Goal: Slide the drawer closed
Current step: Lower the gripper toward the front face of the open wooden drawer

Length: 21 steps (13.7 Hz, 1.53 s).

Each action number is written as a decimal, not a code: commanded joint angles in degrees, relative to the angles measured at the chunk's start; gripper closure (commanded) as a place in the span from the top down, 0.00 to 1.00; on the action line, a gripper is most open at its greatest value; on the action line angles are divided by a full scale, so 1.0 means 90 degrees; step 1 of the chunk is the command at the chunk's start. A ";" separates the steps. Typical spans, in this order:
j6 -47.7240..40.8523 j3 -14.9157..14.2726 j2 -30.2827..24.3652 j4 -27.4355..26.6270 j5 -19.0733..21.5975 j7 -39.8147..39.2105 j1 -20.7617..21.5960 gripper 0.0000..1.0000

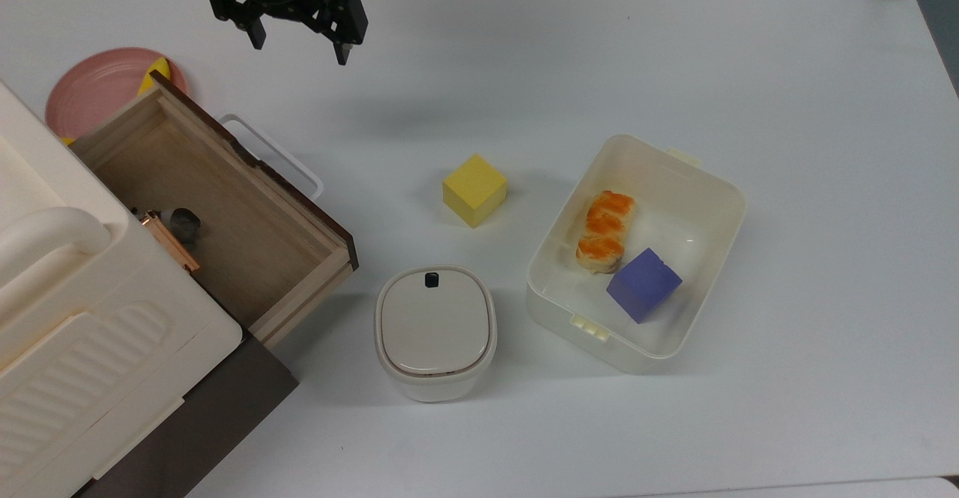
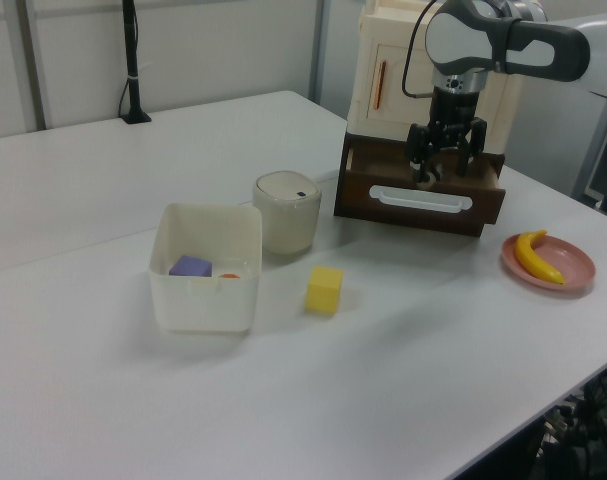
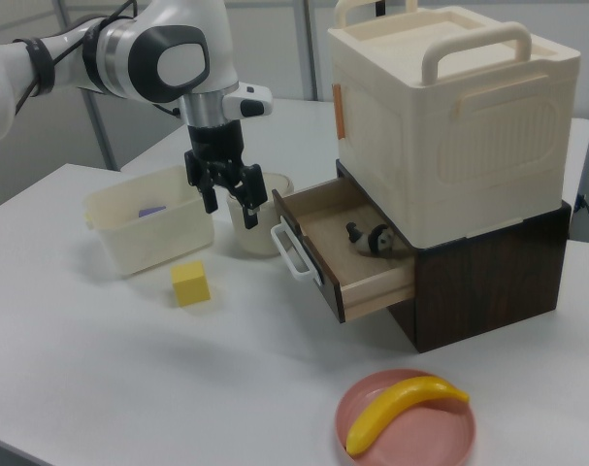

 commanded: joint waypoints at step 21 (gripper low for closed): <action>0.0046 -0.0099 -0.0015 -0.0059 0.0118 0.1899 0.0032 0.07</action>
